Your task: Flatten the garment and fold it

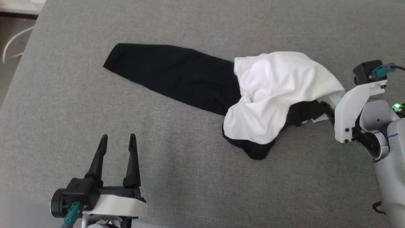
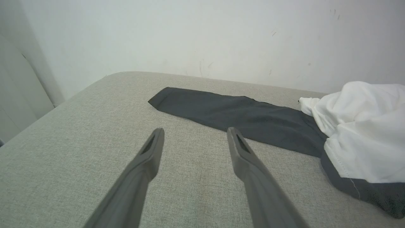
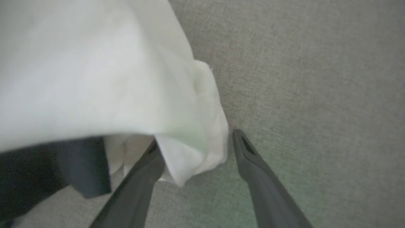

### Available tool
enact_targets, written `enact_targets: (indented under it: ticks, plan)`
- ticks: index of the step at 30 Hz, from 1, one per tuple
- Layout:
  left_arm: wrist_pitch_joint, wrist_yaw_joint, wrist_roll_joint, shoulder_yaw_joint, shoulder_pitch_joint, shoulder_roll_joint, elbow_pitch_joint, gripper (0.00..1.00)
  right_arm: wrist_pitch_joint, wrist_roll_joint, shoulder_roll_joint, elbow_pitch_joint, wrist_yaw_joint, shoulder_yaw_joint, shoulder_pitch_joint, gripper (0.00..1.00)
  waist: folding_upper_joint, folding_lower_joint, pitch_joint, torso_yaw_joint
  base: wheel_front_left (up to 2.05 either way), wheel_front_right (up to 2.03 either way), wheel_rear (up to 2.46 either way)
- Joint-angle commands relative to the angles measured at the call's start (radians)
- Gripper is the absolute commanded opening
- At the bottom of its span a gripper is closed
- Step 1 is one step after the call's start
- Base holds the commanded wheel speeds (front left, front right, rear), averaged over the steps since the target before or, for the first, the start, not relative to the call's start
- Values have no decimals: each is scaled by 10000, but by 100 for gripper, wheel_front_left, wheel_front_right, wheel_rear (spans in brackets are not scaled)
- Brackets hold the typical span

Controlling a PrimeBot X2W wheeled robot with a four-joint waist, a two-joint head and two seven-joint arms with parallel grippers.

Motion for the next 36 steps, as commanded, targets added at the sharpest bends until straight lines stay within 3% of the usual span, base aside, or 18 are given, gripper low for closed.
enact_targets:
  ticks: [1,4,5,7,8,18,28,35,36]
  plan:
    - [-47,-61,-38,-27,-185,-54,47,100,46,-18,-60,167,-7,45,-159,100,0,-2,273,281,0,0,0]
    - [-47,-73,-122,-115,-312,-55,119,100,124,3,34,671,-7,-136,-306,100,0,-2,374,408,0,0,0]
    - [-47,-73,-139,-128,-334,-56,142,100,136,-57,36,796,-7,-114,-356,84,0,-2,385,431,0,0,0]
    - [-47,-63,-170,-139,-358,-56,181,100,73,-157,8,967,-7,-39,-452,17,0,-2,395,461,0,0,0]
    - [-47,-54,-187,-142,-360,-56,204,100,24,-182,-25,1032,-7,-14,-498,0,0,-2,384,463,0,0,0]
    - [-47,54,-210,-73,59,-58,418,100,-1033,-24,-632,761,-7,-56,-814,0,0,-2,-758,213,0,0,0]
    - [-47,72,-84,57,861,-58,384,100,-1174,-1050,-2529,208,-7,-1241,428,0,0,-2,-1565,118,0,0,0]
    - [-47,-34,-22,79,1020,-58,421,100,-978,-1178,-2172,635,-7,-2176,2181,0,0,-2,-1628,23,0,0,0]
    - [-47,-56,-6,82,1009,-58,439,100,-982,-1187,-2039,697,-7,-2252,2366,4,0,-2,-1637,-6,0,0,0]
